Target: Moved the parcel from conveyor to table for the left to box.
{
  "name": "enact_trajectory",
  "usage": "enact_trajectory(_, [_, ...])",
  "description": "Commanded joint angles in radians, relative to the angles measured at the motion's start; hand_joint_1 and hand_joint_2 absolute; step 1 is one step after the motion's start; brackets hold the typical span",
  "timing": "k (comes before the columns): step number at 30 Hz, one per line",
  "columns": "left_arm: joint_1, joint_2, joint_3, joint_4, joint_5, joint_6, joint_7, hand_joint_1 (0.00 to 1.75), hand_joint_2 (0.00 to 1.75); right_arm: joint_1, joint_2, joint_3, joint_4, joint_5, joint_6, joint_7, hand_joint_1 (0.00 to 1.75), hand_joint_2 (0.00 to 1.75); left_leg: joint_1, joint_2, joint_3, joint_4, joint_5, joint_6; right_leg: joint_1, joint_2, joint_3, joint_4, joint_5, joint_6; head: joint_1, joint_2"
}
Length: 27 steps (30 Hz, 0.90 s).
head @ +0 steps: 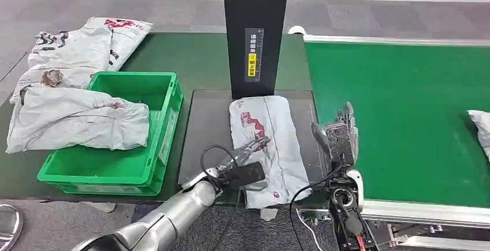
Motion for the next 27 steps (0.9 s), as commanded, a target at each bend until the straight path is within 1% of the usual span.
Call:
enact_trajectory(1, [-0.072,0.023,-0.199,0.154,-0.064,-0.081,0.079,0.00,1.75,-0.019,0.017,-0.089,-0.019,0.020,0.020,0.023,0.00,1.75,0.000,0.001,0.003,-0.002,0.000,0.000,0.000,0.000,0.003,-0.001,0.000,-0.001,0.000,0.000])
enact_trajectory(4, [-0.072,0.023,-0.199,0.154,-0.064,-0.081,0.079,0.00,1.75,-0.019,0.017,-0.089,-0.019,0.020,0.020,0.023,0.00,1.75,-0.001,0.001,0.005,-0.003,0.000,0.000,-0.001,0.000,0.005,-0.002,0.000,0.000,0.000,0.000])
enact_trajectory(8, [-0.074,0.022,-0.199,0.153,-0.065,-0.081,0.079,0.00,1.75,-0.018,0.017,-0.088,-0.020,0.021,0.020,0.023,0.00,1.75,0.000,0.001,0.004,-0.001,0.000,0.000,0.000,0.000,0.004,-0.001,0.000,0.000,0.000,0.000])
enact_trajectory(9, [-0.076,0.025,-0.207,0.158,-0.080,-0.114,0.101,1.75,1.75,-0.011,0.016,-0.081,-0.034,0.035,0.027,0.029,0.00,1.75,0.000,0.001,0.004,-0.002,0.000,0.000,0.000,0.000,0.005,-0.001,0.001,0.000,0.000,0.000])
enact_trajectory(13, [-0.075,0.036,-0.181,0.155,-0.077,-0.109,0.101,1.75,1.75,0.008,0.021,-0.063,-0.060,0.072,0.026,0.048,0.00,1.75,-0.001,0.002,0.006,-0.004,0.001,0.000,0.000,0.001,0.006,-0.003,0.001,-0.001,0.000,0.000])
enact_trajectory(15, [-0.078,0.035,-0.138,0.142,-0.046,-0.081,0.093,1.75,1.75,0.013,0.019,-0.061,-0.062,0.079,0.025,0.055,0.00,1.75,-0.001,0.002,0.007,-0.003,0.000,0.000,0.000,0.001,0.007,-0.002,0.001,0.000,0.000,0.000])
enact_trajectory(16, [-0.081,0.036,-0.106,0.126,-0.028,-0.053,0.082,1.75,1.75,0.012,0.019,-0.065,-0.057,0.075,0.029,0.059,0.00,1.75,0.000,0.003,0.008,-0.004,0.000,0.000,0.000,0.002,0.008,-0.003,0.001,-0.001,0.000,0.000])
enact_trajectory(18, [-0.086,0.036,-0.048,0.098,0.015,-0.016,0.055,1.75,1.75,0.010,0.014,-0.066,-0.045,0.071,0.030,0.060,0.00,1.75,0.000,0.001,0.007,-0.002,0.000,0.000,0.000,0.000,0.008,-0.001,0.001,0.000,0.000,0.000])
enact_trajectory(19, [-0.091,0.034,-0.001,0.074,0.050,0.017,0.039,1.75,1.75,0.013,0.012,-0.067,-0.040,0.066,0.025,0.058,0.00,1.75,-0.001,0.002,0.007,-0.002,0.000,0.000,0.000,0.001,0.007,-0.002,0.001,0.000,0.000,0.000])
enact_trajectory(20, [-0.098,0.035,0.000,0.070,0.049,0.014,0.039,1.75,1.75,0.015,0.011,-0.068,-0.039,0.066,0.024,0.057,0.00,1.75,0.000,0.002,0.007,-0.002,0.001,0.000,0.000,0.001,0.007,-0.002,0.001,-0.001,0.000,0.000])
enact_trajectory(21, [-0.092,0.038,0.024,0.040,0.062,0.042,0.027,1.75,1.75,0.016,0.009,-0.064,-0.036,0.063,0.025,0.054,0.00,1.75,0.000,0.001,0.006,-0.002,0.000,0.000,0.000,0.000,0.006,-0.001,0.001,0.000,0.000,0.000])
enact_trajectory(22, [-0.093,0.037,0.081,-0.002,0.104,0.111,0.004,1.75,1.75,0.020,0.011,-0.067,-0.036,0.057,0.019,0.052,0.00,1.75,0.000,0.002,0.006,-0.002,0.001,0.000,0.000,0.001,0.007,-0.002,0.001,-0.001,0.000,0.000])
enact_trajectory(24, [-0.098,0.050,0.145,-0.100,0.146,0.144,-0.007,1.75,1.75,0.027,0.009,-0.058,-0.037,0.047,0.018,0.048,0.00,1.75,0.001,0.000,0.004,0.000,0.000,0.000,0.001,-0.001,0.005,0.000,0.000,0.000,0.000,0.000])
enact_trajectory(25, [-0.089,0.070,0.178,-0.201,0.167,0.134,0.004,1.75,1.75,0.030,0.011,-0.049,-0.040,0.041,0.019,0.046,0.00,1.75,0.000,0.001,0.005,-0.001,0.001,0.000,0.000,0.000,0.005,-0.001,0.001,-0.001,0.000,0.000])
enact_trajectory(27, [-0.072,0.100,0.195,-0.321,0.165,0.099,0.057,1.75,1.75,0.030,0.015,-0.041,-0.048,0.038,0.014,0.050,0.00,1.75,0.000,0.001,0.003,0.000,0.001,0.000,0.000,0.000,0.003,0.001,0.001,-0.001,0.000,0.000])
